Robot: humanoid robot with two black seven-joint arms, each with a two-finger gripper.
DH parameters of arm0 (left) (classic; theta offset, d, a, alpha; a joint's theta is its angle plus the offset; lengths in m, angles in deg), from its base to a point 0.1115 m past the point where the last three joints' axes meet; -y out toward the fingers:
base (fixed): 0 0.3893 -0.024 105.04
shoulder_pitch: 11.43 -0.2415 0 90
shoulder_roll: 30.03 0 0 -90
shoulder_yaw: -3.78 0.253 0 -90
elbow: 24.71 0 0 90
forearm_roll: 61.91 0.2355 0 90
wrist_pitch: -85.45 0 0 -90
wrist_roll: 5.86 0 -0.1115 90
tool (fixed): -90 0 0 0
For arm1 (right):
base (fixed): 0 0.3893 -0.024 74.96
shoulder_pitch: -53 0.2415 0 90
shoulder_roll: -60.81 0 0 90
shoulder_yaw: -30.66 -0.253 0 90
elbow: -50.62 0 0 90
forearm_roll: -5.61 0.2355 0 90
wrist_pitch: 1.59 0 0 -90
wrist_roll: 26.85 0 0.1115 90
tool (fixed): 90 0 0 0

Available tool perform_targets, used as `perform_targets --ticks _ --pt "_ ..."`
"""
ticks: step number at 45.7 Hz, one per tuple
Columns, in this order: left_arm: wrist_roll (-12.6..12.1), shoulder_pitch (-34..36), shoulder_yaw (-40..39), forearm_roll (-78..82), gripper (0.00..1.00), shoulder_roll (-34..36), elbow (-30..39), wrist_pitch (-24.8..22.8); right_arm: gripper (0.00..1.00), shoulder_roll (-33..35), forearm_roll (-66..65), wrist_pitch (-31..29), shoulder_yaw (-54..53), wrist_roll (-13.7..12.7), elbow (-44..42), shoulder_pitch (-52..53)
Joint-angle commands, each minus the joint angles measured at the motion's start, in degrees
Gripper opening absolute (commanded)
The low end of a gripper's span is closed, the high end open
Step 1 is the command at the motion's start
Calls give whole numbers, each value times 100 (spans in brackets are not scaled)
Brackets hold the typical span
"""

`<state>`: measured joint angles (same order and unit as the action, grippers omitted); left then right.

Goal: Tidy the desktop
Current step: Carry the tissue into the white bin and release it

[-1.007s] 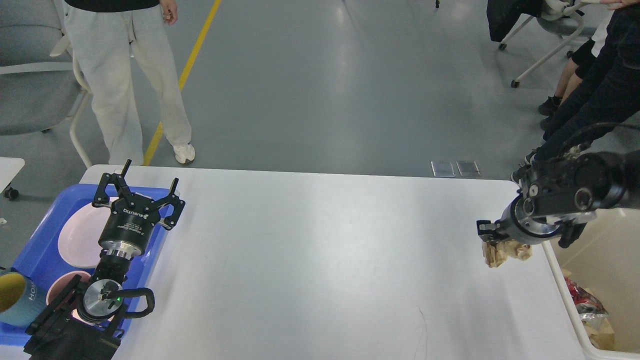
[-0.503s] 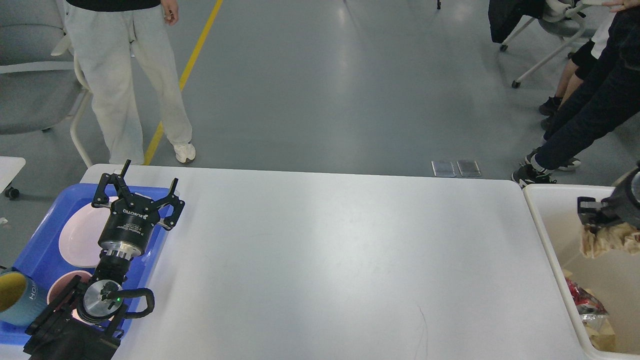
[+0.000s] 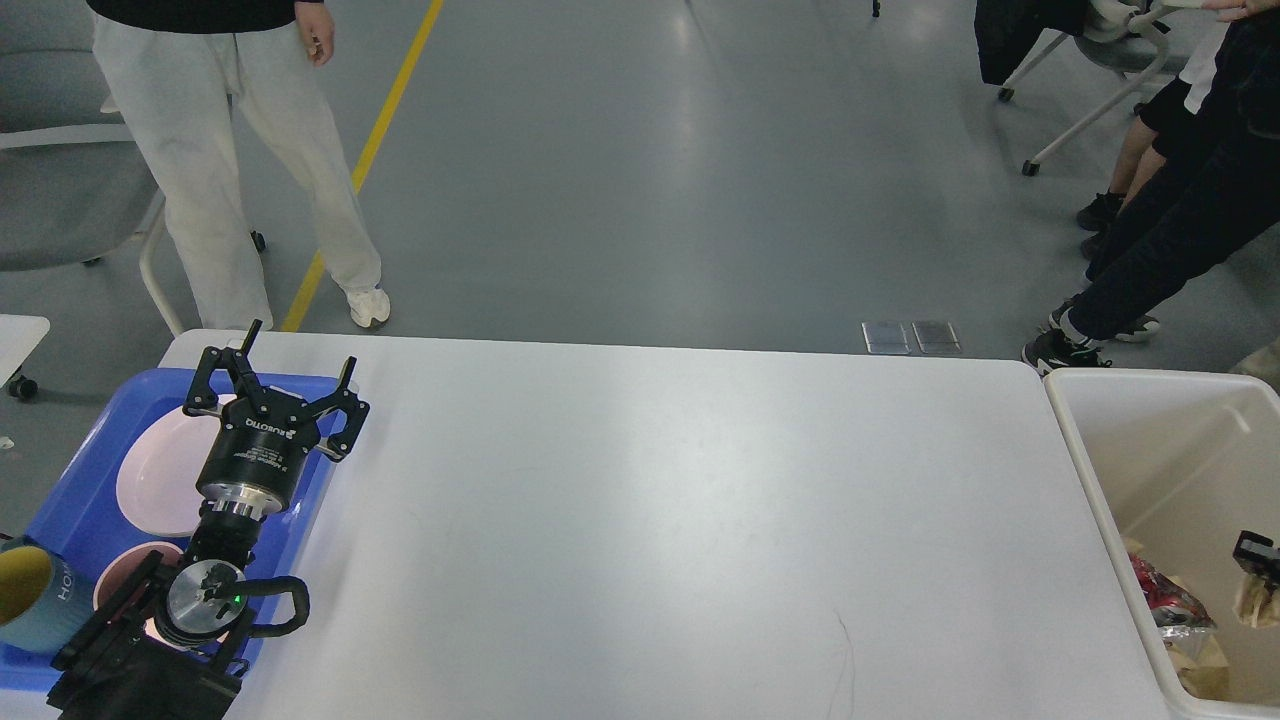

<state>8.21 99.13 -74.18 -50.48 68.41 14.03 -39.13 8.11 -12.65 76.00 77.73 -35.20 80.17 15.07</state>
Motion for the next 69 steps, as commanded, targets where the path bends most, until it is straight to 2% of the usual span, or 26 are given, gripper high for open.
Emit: perform_targets --ticks 1,5,9,15,25,26,30,31,58,61,62,69 --pt "-1 0 0 0 97 0 2 4 0 -846 59 423 -347 8 -1433 -1171" --pt "-1 0 0 0 97 0 2 4 0 -1348 121 661 -382 8 -2181 -1751" --pt "-1 0 0 0 97 0 2 4 0 -1638 165 933 -461 8 -2542 -2051" --pt "-1 0 0 0 97 0 2 4 0 -1700 165 1144 -488 0 -2586 -2113" --pt "-1 9 0 0 97 0 2 4 0 -1718 165 1127 -497 -18 -2534 -2122" --pt "-1 1 0 0 97 0 2 4 3 -1726 157 1136 -497 -18 -2534 -2131" --pt "-1 0 0 0 97 9 2 4 88 -1770 165 1320 -488 -18 -2569 -2157" --pt "-1 0 0 0 97 0 2 4 100 -1770 165 1425 -488 -27 -2560 -2157" --pt "-1 1 0 0 97 0 2 4 100 -1762 288 1681 -628 -9 -2595 -2236" --pt "-1 1 0 0 97 0 2 4 100 -1692 516 1690 -1171 -9 -2595 -2175" --pt "-1 0 0 0 97 0 2 4 100 -1613 543 1681 -1739 -1 -2578 -2088" --pt "-1 9 0 0 97 0 2 4 100 -1375 526 1637 -3948 17 -2262 -1578"
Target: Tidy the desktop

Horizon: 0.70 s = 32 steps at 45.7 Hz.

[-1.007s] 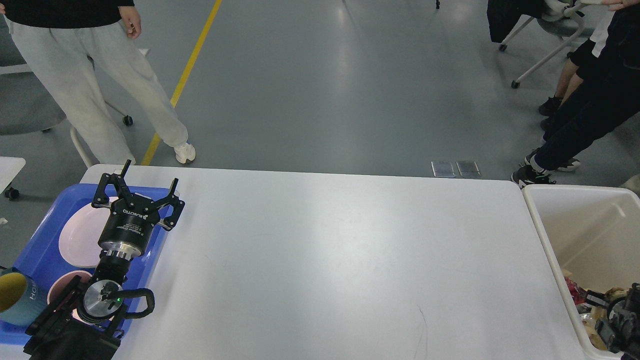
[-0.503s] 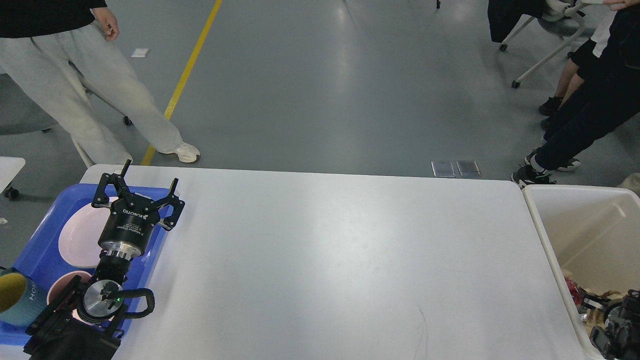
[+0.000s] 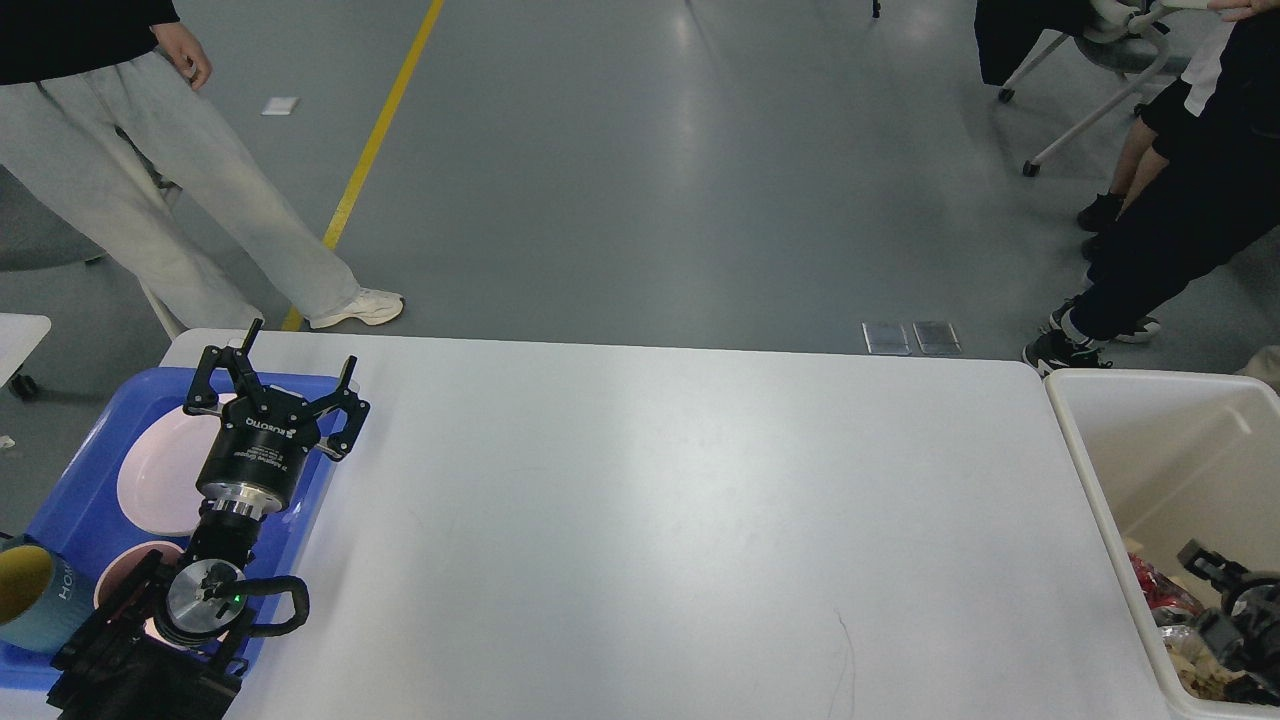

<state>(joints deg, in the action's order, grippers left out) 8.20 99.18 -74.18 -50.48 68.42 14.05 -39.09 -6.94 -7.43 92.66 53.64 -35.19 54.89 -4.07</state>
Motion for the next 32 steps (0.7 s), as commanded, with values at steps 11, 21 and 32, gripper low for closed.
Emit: perform_targets --ticks 11,21,32 --pt "9 -5 0 0 97 -1 0 0 100 1141 -6 -91 -5958 482 2164 303" --pt "9 -5 0 0 97 -1 0 0 100 712 -102 -485 -9591 842 4053 -1349" --pt "9 -5 0 0 97 -1 0 -9 100 -483 -2034 -1304 -10787 1765 4969 -1983"
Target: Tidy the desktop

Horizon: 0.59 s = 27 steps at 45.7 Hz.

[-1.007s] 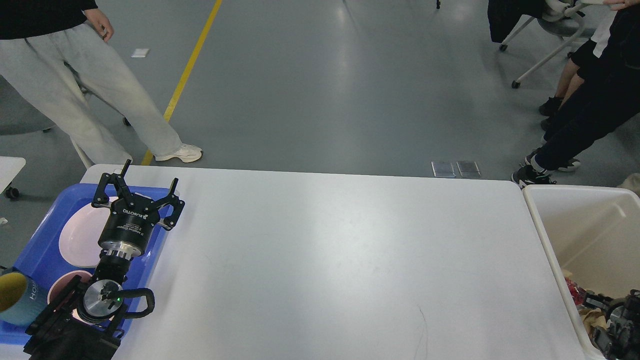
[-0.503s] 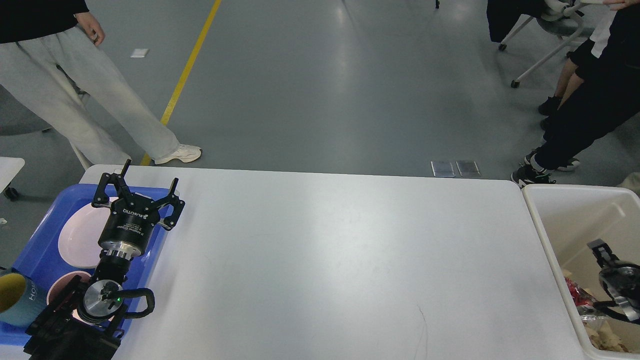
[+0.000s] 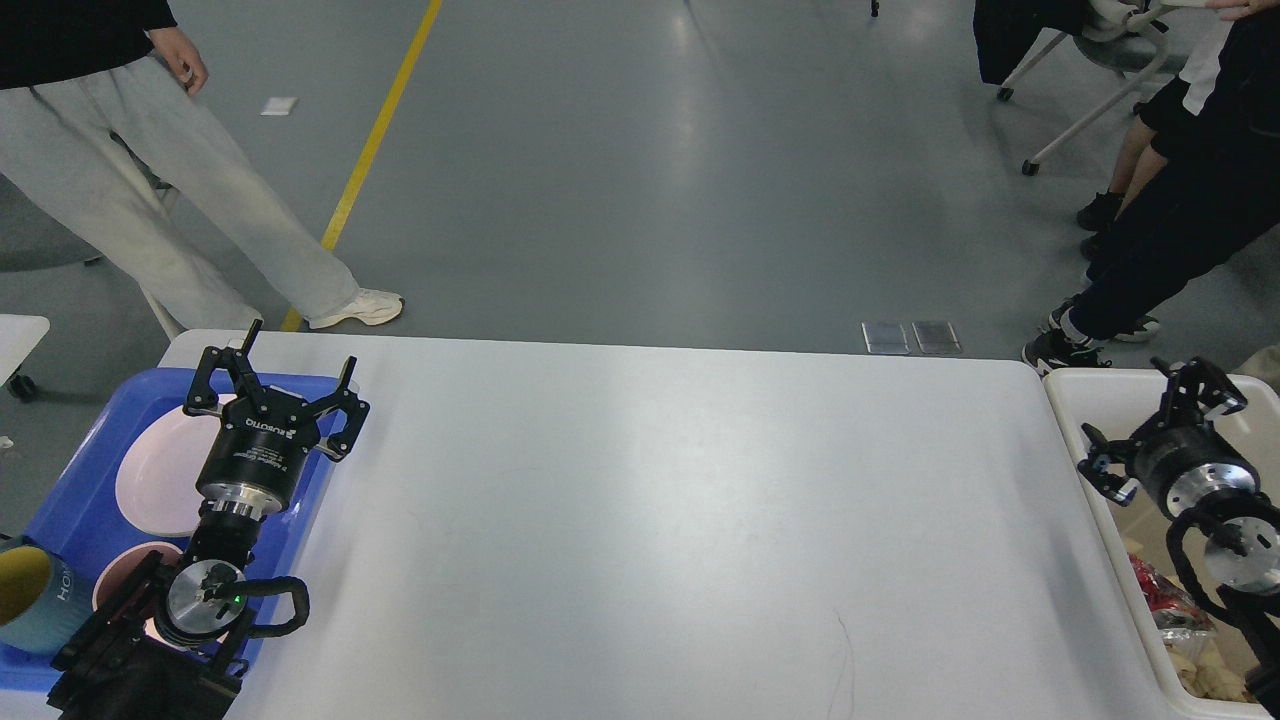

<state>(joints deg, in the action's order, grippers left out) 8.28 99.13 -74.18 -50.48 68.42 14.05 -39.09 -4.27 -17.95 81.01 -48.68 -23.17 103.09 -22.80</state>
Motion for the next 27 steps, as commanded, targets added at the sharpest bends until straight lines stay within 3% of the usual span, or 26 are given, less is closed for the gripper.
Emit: perform_targets --ticks 1,6,12,27 --pt "1 0 0 0 97 -1 0 0 100 -900 -1201 -138 -661 625 149 -110" --pt "1 0 0 0 97 -1 0 0 100 -1446 -1984 -173 -1039 836 175 -119" --pt "-8 9 0 0 97 -1 0 0 100 -1605 -2064 -165 -978 1135 202 -145" --pt "-8 9 0 0 97 -1 0 0 100 -1613 -1994 -112 -1004 1144 167 -93"
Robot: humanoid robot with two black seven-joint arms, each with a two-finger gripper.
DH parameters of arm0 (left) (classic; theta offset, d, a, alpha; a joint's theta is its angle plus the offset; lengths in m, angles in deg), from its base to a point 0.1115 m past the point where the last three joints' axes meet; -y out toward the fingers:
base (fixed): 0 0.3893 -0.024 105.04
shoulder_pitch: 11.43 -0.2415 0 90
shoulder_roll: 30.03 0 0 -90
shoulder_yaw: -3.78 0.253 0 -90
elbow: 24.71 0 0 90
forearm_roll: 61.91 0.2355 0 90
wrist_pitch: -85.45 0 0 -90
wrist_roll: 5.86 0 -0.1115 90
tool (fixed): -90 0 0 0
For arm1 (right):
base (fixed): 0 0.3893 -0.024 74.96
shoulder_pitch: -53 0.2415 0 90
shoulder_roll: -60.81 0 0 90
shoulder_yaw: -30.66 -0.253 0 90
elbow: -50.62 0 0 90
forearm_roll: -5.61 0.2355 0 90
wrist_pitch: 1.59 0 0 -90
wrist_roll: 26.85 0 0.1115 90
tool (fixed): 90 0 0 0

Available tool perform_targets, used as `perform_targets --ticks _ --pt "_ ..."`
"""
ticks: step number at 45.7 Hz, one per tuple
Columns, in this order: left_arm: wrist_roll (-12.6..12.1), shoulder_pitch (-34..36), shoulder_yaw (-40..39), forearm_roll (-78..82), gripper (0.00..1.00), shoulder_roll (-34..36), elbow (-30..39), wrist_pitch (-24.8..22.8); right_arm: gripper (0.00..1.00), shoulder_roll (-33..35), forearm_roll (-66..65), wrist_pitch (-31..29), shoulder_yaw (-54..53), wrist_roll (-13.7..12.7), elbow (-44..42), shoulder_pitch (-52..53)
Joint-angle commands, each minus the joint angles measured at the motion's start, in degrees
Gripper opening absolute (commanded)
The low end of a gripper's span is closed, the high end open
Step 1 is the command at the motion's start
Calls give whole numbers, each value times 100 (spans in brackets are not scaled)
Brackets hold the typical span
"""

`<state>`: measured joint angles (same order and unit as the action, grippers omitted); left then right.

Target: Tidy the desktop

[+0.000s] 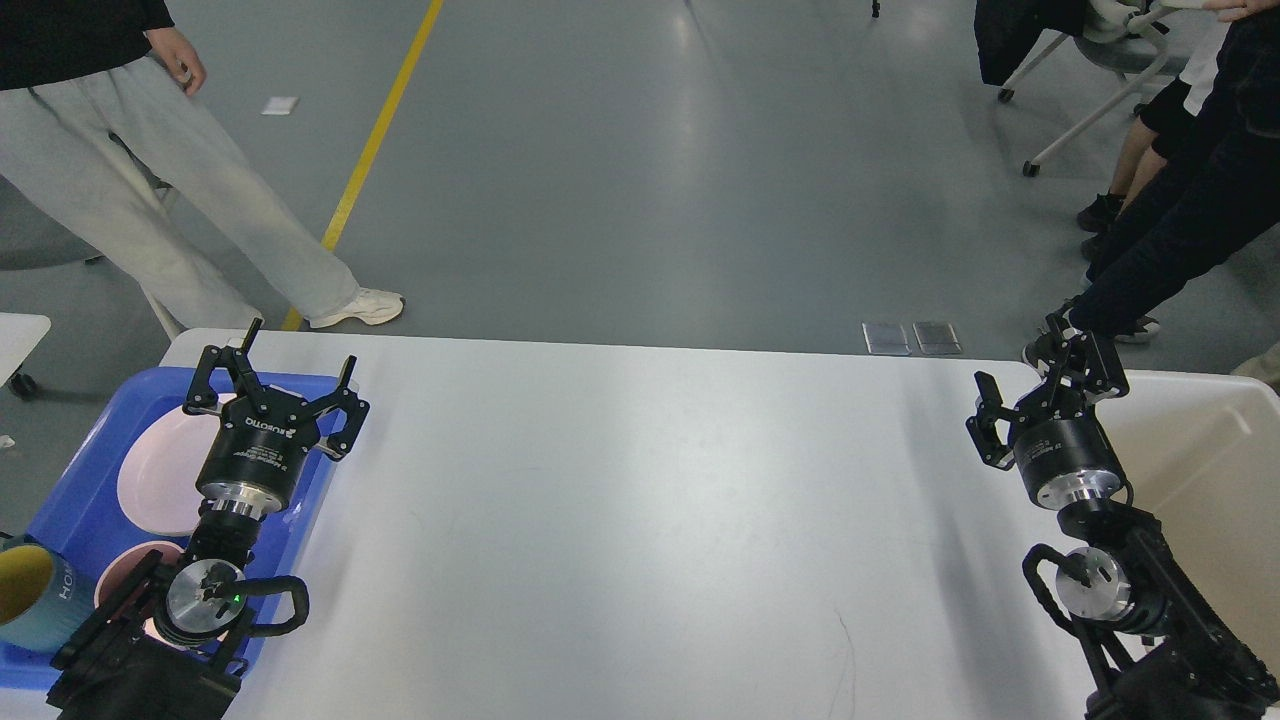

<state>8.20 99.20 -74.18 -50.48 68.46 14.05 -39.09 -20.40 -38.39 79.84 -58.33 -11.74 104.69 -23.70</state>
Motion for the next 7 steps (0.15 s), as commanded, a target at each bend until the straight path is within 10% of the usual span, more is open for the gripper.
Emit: perform_targets --ticks 1,7 --pt "1 2 0 0 97 4 0 0 100 0 101 -4 -39 1 -2 -3" --pt "1 2 0 0 97 -5 0 0 100 9 734 -48 -4 1 -29 -20"
